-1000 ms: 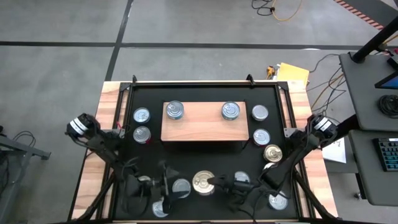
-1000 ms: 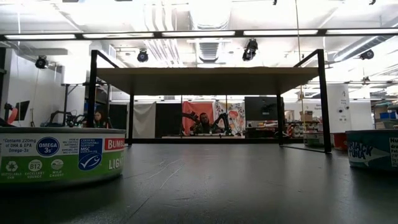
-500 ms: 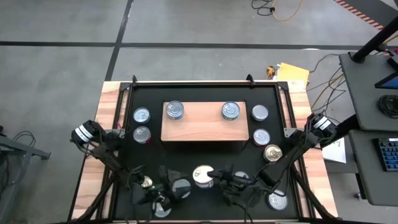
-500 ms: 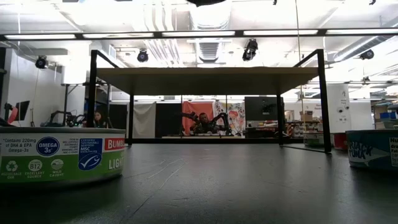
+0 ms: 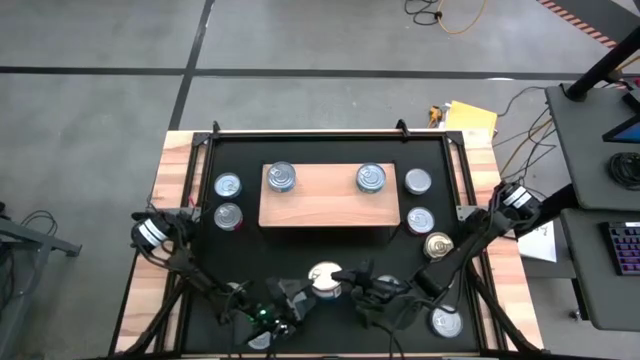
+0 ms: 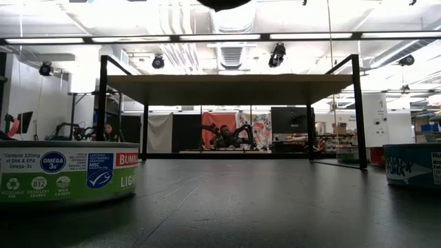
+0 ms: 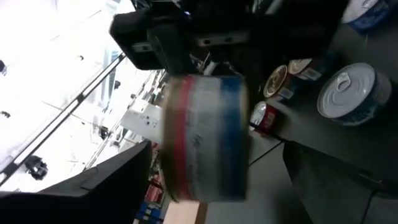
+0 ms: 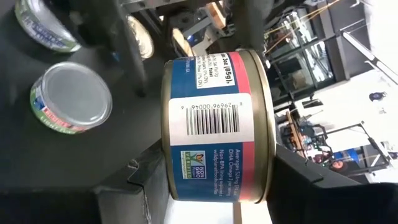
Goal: Stack canned seafood by type on shelf
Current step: Put the blue tuna can on the shelf
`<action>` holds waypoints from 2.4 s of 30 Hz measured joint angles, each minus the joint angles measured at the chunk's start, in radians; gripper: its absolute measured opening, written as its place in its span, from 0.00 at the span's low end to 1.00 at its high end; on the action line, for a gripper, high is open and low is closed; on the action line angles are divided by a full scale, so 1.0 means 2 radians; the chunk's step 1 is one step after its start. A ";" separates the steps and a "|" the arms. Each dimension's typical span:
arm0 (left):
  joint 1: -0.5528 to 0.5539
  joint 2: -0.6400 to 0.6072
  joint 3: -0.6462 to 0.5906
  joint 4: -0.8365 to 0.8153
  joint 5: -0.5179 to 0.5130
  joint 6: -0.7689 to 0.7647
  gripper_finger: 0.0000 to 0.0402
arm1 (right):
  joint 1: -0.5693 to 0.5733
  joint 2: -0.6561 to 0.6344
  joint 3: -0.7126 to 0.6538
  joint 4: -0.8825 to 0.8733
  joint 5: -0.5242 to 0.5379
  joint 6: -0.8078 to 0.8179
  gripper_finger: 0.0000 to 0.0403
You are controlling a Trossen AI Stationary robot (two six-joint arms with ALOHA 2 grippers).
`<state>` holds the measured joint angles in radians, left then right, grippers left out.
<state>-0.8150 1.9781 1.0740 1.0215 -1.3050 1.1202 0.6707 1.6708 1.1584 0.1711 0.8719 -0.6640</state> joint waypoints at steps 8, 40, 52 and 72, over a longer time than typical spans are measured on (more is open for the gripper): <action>0.002 -0.002 0.004 0.002 0.001 -0.011 0.84 | 0.000 0.000 0.000 -0.002 -0.006 0.000 0.47; 0.012 -0.014 -0.010 -0.018 -0.064 -0.004 0.45 | 0.000 -0.014 0.000 -0.032 0.037 0.105 0.86; 0.055 -0.196 -0.115 -0.023 0.047 0.039 0.45 | -0.002 -0.100 0.000 -0.160 0.035 0.267 0.83; 0.062 -0.283 -0.023 -0.827 0.016 -0.532 0.45 | -0.024 -0.091 -0.001 -0.199 0.031 0.294 0.76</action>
<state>-0.6903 1.4123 1.0284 -0.6316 -1.2739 0.0566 0.6225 1.4888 1.1569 -0.2278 0.9348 -0.0753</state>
